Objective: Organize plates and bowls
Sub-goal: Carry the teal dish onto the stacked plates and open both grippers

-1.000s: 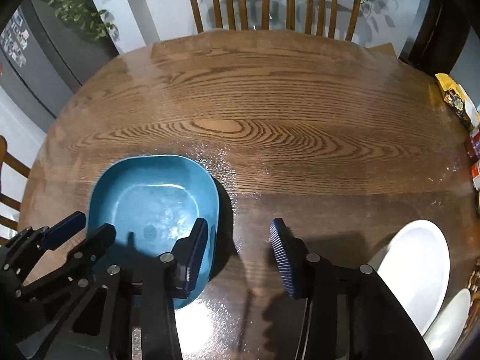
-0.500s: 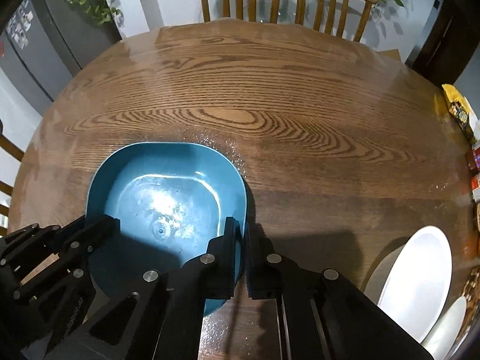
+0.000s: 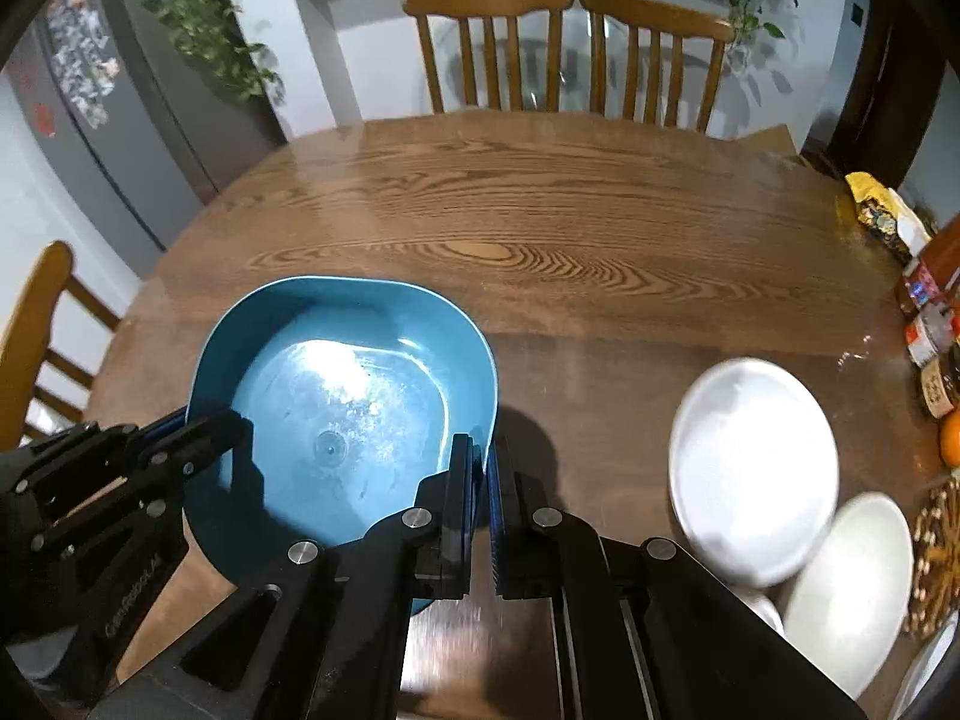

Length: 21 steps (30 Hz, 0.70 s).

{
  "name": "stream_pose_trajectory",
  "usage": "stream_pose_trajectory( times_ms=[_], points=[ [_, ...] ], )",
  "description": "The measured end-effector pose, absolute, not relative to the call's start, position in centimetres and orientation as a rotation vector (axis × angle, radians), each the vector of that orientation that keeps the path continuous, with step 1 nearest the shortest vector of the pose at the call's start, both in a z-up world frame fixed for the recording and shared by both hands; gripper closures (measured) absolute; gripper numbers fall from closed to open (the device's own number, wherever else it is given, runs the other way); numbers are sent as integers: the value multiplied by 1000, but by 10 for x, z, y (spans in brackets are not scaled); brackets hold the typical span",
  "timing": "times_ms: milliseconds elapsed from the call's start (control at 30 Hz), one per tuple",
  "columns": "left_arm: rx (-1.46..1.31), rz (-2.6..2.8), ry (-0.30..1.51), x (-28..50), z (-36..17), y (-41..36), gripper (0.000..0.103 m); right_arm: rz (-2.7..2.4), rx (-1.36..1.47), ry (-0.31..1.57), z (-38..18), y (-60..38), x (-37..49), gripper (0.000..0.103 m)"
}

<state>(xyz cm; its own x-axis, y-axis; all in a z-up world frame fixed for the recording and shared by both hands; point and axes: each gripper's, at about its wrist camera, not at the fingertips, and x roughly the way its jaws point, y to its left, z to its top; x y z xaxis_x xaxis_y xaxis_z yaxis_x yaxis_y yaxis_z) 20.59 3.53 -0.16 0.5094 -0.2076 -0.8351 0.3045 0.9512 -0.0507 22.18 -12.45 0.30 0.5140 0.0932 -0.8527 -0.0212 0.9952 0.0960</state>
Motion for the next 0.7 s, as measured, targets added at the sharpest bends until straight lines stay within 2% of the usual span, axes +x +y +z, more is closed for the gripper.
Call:
stream_pose_trajectory(
  times_ms=[200, 400, 700],
  points=[
    [115, -306, 992, 145, 1, 27, 98, 117, 84, 1040, 4, -136, 165, 97],
    [109, -292, 1068, 86, -27, 21, 98, 156, 94, 1098, -15, -149, 110, 97],
    [134, -258, 1134, 54, -59, 7, 96, 197, 57, 1176, -49, -149, 75, 97]
  ],
)
